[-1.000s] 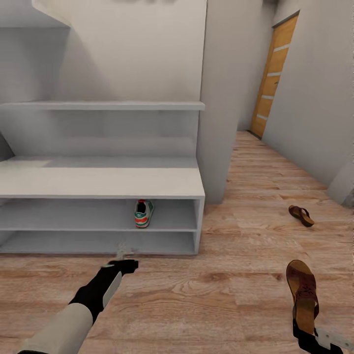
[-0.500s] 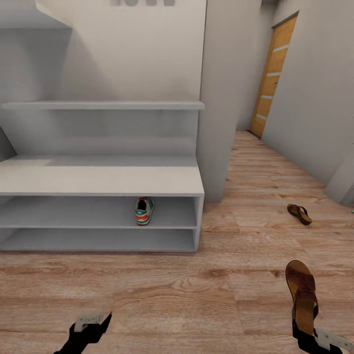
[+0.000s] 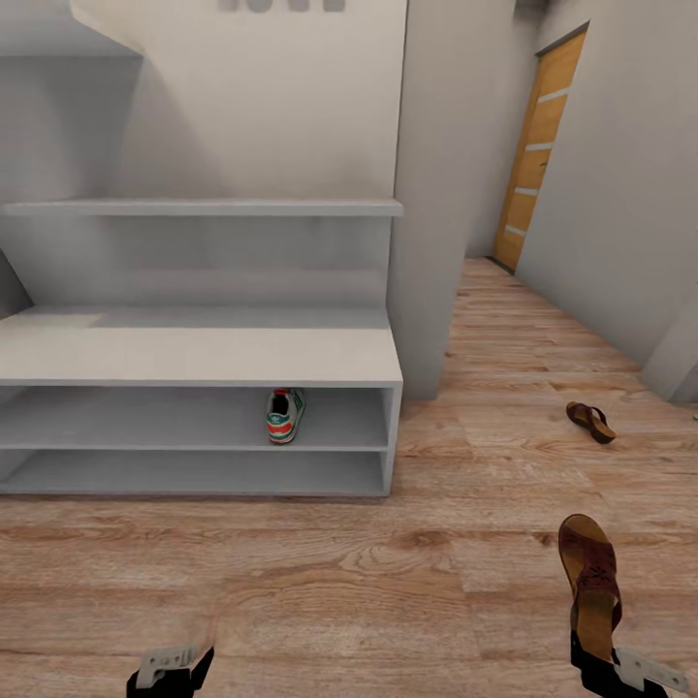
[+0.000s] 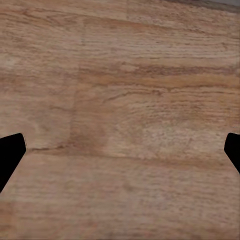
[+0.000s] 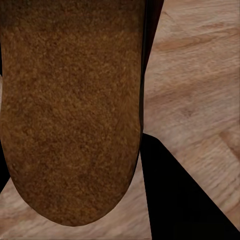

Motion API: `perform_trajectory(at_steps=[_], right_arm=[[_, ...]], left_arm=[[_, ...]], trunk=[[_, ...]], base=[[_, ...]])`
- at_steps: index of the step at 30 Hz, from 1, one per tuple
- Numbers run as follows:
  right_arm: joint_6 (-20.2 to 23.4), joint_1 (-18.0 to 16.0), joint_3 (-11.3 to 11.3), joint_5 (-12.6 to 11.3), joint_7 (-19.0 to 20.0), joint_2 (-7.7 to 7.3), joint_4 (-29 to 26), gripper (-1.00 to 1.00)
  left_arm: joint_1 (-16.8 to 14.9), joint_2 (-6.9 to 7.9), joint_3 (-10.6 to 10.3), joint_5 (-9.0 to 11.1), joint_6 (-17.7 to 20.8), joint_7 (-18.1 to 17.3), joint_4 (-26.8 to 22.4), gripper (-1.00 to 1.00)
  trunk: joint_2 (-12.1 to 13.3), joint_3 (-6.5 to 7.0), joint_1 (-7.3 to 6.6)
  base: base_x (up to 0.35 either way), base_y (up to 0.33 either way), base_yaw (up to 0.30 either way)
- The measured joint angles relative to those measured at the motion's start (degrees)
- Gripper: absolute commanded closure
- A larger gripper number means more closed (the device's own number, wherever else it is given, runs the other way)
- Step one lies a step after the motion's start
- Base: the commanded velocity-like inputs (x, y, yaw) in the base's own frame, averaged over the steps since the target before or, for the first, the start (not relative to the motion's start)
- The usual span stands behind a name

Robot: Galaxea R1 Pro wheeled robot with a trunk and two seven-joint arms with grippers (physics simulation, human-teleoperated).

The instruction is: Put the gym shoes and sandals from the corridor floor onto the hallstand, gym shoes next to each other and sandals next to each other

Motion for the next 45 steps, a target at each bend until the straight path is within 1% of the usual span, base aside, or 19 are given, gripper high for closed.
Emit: perform_trajectory(at_steps=[6,12,17,28,45], right_arm=[[0.03,0.00,-0.06,-0.02,-0.27,0.14,0.16,1.00],[0.03,0.00,-0.07,-0.03,-0.35,0.21,0.22,1.00],[0.03,0.01,-0.09,-0.20,-0.43,0.22,0.24,1.00],[0.03,0.01,-0.08,-0.28,-0.43,0.23,0.30,1.00],[0.02,0.01,-0.08,-0.27,-0.38,0.23,0.32,1.00]], left_arm=[[0.01,-0.07,-0.06,-0.01,-0.25,0.01,0.22,-1.00],[0.01,-0.05,-0.03,0.01,-3.24,0.05,0.99,-1.00],[0.01,0.03,-0.01,0.18,-4.06,0.04,2.25,-1.00],[0.01,0.15,0.00,0.23,-4.26,0.11,2.67,-1.00],[0.03,0.06,0.00,0.07,-4.33,0.11,2.83,-1.00]], trunk=[[0.00,0.00,0.02],[0.00,0.00,0.02],[0.00,0.00,0.02],[0.00,0.00,0.01],[0.00,0.00,0.00]], base=[[-0.181,0.264,0.000],[-0.177,0.277,0.000],[-0.183,0.277,0.000],[-0.147,0.283,0.000],[-0.012,0.304,0.000]])
